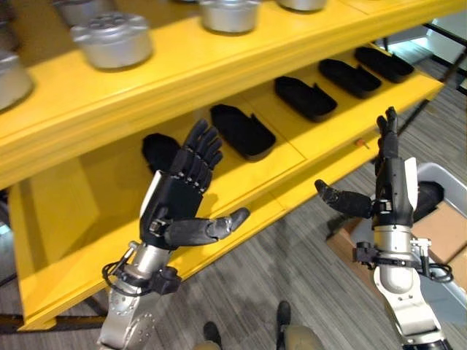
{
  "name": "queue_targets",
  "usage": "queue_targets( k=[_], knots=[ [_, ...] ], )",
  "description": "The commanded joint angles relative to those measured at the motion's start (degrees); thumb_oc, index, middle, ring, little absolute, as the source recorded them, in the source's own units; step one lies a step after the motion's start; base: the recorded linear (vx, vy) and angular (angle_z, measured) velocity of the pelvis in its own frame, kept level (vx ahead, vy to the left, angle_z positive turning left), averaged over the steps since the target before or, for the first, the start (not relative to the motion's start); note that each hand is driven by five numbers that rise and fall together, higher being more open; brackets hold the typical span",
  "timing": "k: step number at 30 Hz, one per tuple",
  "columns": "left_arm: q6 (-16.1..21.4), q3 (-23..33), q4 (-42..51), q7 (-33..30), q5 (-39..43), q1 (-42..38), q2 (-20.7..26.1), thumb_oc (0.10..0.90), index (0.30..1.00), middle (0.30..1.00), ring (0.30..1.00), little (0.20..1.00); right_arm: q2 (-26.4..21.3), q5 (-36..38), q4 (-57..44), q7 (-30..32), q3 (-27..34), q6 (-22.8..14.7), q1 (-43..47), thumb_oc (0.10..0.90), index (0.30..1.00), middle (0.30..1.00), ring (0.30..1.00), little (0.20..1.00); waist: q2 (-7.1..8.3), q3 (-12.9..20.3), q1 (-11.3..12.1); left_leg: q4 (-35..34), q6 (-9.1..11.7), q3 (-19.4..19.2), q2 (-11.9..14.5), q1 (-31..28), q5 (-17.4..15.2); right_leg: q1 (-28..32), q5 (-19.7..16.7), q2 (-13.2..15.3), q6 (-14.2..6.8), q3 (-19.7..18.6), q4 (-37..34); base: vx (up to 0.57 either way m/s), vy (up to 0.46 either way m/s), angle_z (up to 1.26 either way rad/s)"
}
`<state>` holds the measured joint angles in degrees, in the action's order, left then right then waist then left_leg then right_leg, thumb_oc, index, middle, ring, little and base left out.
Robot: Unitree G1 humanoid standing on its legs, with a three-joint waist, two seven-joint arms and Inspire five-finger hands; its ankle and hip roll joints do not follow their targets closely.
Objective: Move parts from the plastic box to the shelf.
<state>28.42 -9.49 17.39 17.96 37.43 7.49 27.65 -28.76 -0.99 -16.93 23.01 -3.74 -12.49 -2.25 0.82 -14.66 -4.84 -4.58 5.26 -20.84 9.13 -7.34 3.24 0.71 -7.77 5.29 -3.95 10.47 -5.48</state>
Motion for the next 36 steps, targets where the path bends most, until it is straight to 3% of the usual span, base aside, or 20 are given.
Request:
queue_targets(
  k=[1, 4, 7, 15, 18, 19, 21, 23, 26, 28, 30, 31, 32, 34, 36],
  knots=[
    [3.07, 1.29, 6.15, 2.93, 0.46, -5.12, 0.61, 0.900, 1.000, 1.000, 1.000, 1.000, -1.15, 0.68, -3.50, 1.44, 2.56, -3.92, 3.73, 0.900, 1.000, 1.000, 1.000, 1.000, 1.21, 5.50, -0.17, -0.42, -3.43, 3.76, -3.58, -0.06, -6.26, 2.40, 3.18, 6.59, -6.48, -0.99, 0.48, 0.05, -0.335, -0.49],
    [2.88, 1.35, 5.87, 1.17, 1.56, -3.91, 0.42, 0.900, 1.000, 1.000, 1.000, 1.000, -0.39, 5.72, -2.52, -0.71, 3.26, -3.26, 1.95, 0.900, 1.000, 1.000, 1.000, 1.000, 1.14, 6.07, -1.45, -0.42, -2.43, 2.30, -2.14, -0.84, -6.15, 2.78, 4.10, 5.43, -5.51, -1.44, 0.48, 0.06, -0.341, -0.60],
    [4.56, 2.96, 5.41, 2.40, 1.18, -1.50, 1.22, 0.900, 1.000, 1.000, 1.000, 1.000, -1.22, 0.21, -3.27, 1.44, 5.40, -4.42, -1.89, 0.900, 1.000, 1.000, 1.000, 1.000, 0.75, 5.90, -3.37, -0.42, -1.76, 0.47, -0.23, -1.92, -5.36, 3.15, 4.86, 4.30, -4.22, -2.06, 0.81, 0.06, -0.382, -0.46],
    [6.10, 0.31, 5.57, 2.25, 2.07, -4.41, 3.46, 0.900, 1.000, 1.000, 1.000, 1.000, -5.93, -10.28, -1.22, 5.54, 6.89, -4.68, -0.87, 0.900, 1.000, 1.000, 1.000, 1.000, -0.63, 5.09, -5.46, 0.00, -0.30, -0.50, 3.18, -1.41, -2.95, 2.27, 6.86, 1.74, -1.50, -2.52, 3.26, 0.02, -0.250, -0.13],
    [5.08, -0.45, 5.61, 2.07, 1.74, -6.07, 3.04, 0.900, 1.000, 1.000, 1.000, 1.000, -8.15, -7.79, 0.99, 7.30, 7.97, -5.78, -1.72, 0.900, 1.000, 1.000, 1.000, 1.000, -1.51, 4.36, -6.97, 3.40, 1.58, 0.07, 7.13, 0.41, 3.08, 1.07, 9.14, -1.52, 1.45, -4.15, 5.89, 0.05, -0.392, -0.37],
    [4.97, -0.66, 5.30, 2.45, 1.91, -5.96, 2.80, 0.900, 1.000, 1.000, 1.000, 1.000, -7.43, -3.18, 1.20, 6.73, 8.66, -6.51, -2.91, 0.900, 1.000, 1.000, 1.000, 1.000, -1.36, 4.09, -7.88, 5.63, 2.10, -0.41, 8.54, 0.97, 4.51, 0.93, 9.94, -2.29, 2.37, -3.97, 6.94, 0.06, -0.315, -0.60],
    [5.03, -0.45, 4.84, 3.36, 2.74, -5.75, 2.55, 0.900, 1.000, 1.000, 1.000, 1.000, -6.36, -2.75, 0.62, 5.13, 9.14, -8.24, -4.28, 0.900, 1.000, 1.000, 1.000, 1.000, -1.30, 3.81, -8.72, 8.31, 2.39, -0.49, 9.38, 1.79, 6.03, 0.61, 10.32, -2.85, 3.13, -4.21, 7.70, 0.04, -0.180, -0.42],
    [5.20, -0.13, 4.68, 2.79, 2.72, -5.08, 2.16, 0.900, 1.000, 1.000, 1.000, 1.000, -5.69, -2.06, -1.09, 2.87, 9.17, -9.30, -5.80, 0.900, 1.000, 1.000, 1.000, 1.000, -1.58, 3.60, -8.68, 11.35, 1.61, 2.56, 7.36, 3.05, 4.52, 0.21, 10.44, -3.29, 3.41, -6.44, 8.16, 0.08, -0.074, -0.35],
    [4.46, 0.43, 5.22, 1.20, 1.61, -4.00, 1.64, 0.900, 1.000, 1.000, 1.000, 1.000, -5.86, -1.69, -2.02, -0.41, 8.34, -10.94, -5.96, 0.900, 1.000, 1.000, 1.000, 1.000, -2.12, 3.58, -7.49, 11.68, -1.68, 6.77, 0.16, 4.90, -1.11, 0.38, 10.05, -3.84, 2.87, -10.83, 7.63, 0.11, -0.021, -0.66],
    [3.24, 0.61, 5.35, 1.36, 0.80, -3.88, 1.62, 0.900, 1.000, 1.000, 1.000, 1.000, -5.76, -0.92, -2.27, -0.47, 7.61, -9.97, -5.51, 0.900, 1.000, 1.000, 1.000, 1.000, -2.08, 3.60, -6.85, 10.45, -3.57, 7.62, -4.18, 5.77, -4.50, 0.71, 9.85, -4.27, 2.39, -11.83, 7.52, 0.08, -0.012, -1.12],
    [2.89, 0.43, 5.41, 1.58, 0.68, -3.65, 1.72, 0.900, 1.000, 1.000, 1.000, 1.000, -5.54, -0.49, -2.12, -0.38, 6.98, -9.84, -5.18, 0.900, 1.000, 1.000, 1.000, 1.000, -1.96, 3.55, -6.29, 9.79, -4.38, 8.97, -6.47, 6.18, -5.90, 1.06, 9.77, -4.54, 2.07, -12.38, 7.44, 0.09, 0.007, -0.86],
    [2.65, 0.21, 5.74, 1.09, -0.10, -2.70, 1.51, 0.900, 1.000, 1.000, 1.000, 1.000, -5.11, -0.44, -2.23, -0.83, 5.75, -10.10, -4.69, 0.900, 1.000, 1.000, 1.000, 1.000, -1.99, 3.22, -5.08, 9.03, -5.87, 12.99, -10.52, 6.41, -8.12, 1.50, 9.79, -5.29, 1.67, -13.75, 7.55, 0.13, 0.023, -0.49],
    [2.37, 0.20, 6.01, 0.52, -1.25, -1.95, 1.33, 0.900, 1.000, 1.000, 1.000, 1.000, -4.68, -0.02, -2.53, -1.62, 4.66, -10.18, -4.40, 0.900, 1.000, 1.000, 1.000, 1.000, -2.13, 3.40, -3.92, 8.76, -6.75, 16.68, -13.10, 7.10, -8.33, 1.06, 9.54, -6.16, 1.56, -15.19, 7.73, 0.12, 0.031, -0.47],
    [2.06, 0.15, 6.07, 0.21, -3.12, -1.12, 1.24, 0.900, 1.000, 1.000, 1.000, 1.000, -4.21, 0.36, -3.17, -3.12, 3.18, -10.65, -4.30, 0.900, 1.000, 1.000, 1.000, 1.000, -1.98, 3.56, -2.66, 7.70, -7.51, 19.94, -14.49, 6.99, -7.98, 0.65, 9.58, -7.02, 1.42, -16.18, 8.00, 0.04, 0.055, -0.95],
    [2.64, 0.09, 5.40, 1.28, -2.05, -0.51, 1.63, 0.900, 1.000, 1.000, 1.000, 1.000, -4.08, -0.83, -2.59, -2.62, 1.83, -10.79, -3.49, 0.900, 1.000, 1.000, 1.000, 1.000, -1.75, 4.23, -1.93, 3.64, -7.96, 21.28, -13.81, 5.59, -6.54, 0.18, 10.35, -7.67, 1.41, -16.17, 8.45, 0.00, 0.097, -0.90]
  ],
)
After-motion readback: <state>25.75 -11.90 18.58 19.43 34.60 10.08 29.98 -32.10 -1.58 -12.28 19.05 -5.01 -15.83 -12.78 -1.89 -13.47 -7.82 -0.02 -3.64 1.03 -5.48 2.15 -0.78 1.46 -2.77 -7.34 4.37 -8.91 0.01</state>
